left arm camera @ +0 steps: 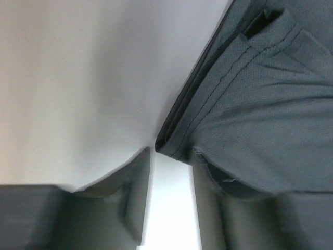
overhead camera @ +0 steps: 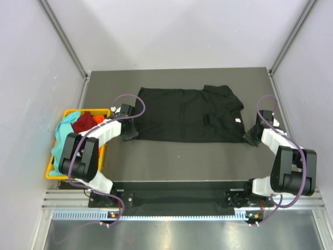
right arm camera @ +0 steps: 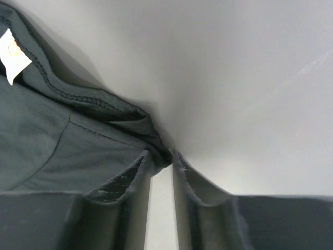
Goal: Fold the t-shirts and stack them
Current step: Fold the tshirt
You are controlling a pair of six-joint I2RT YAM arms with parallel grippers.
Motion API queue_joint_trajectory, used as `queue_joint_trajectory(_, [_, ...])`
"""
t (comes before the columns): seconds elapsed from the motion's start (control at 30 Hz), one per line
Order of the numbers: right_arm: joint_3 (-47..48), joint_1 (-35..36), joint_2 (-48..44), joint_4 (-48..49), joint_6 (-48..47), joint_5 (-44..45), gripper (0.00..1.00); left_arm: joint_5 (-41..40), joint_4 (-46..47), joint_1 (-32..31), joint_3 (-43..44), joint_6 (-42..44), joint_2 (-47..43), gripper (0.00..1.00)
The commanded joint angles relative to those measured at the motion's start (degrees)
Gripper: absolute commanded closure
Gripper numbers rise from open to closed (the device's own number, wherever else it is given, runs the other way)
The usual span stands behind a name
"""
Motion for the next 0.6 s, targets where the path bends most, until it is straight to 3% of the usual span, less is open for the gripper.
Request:
queue_joint_trajectory(0.0, [-0.44, -0.5, -0.1, 3.5, -0.18, 1.29, 0.83, -0.93, 3.3, 0.35, 0.48, -0.52, 0.6, 0.65])
queue_joint_trajectory(0.07, [-0.36, -0.59, -0.27, 3.41, -0.36, 1.47, 0.88, -0.67, 2.95, 0.35, 0.39, -0.43, 0.25, 0.79])
queue_joint_trajectory(0.1, [-0.18, -0.5, -0.27, 3.24, -0.71, 1.38, 0.93, -0.67, 2.69, 0.35, 0.39, -0.25, -0.1, 0.96])
queue_joint_trajectory(0.13, [-0.01, -0.59, -0.36, 2.98, -0.97, 1.29, 0.96, -0.84, 2.34, 0.35, 0.3, -0.25, -0.89, 1.0])
queue_joint_trajectory(0.2, [0.17, -0.5, -1.15, 2.1, -1.67, 1.64, 1.0, -1.28, 1.63, 0.35, -0.14, -0.25, -1.77, 1.0])
queue_joint_trajectory(0.57, [-2.55, -2.26, -7.21, 0.43, -2.56, 2.79, 1.0, 1.53, -1.97, 0.26, -5.93, -2.62, -9.68, 1.0])
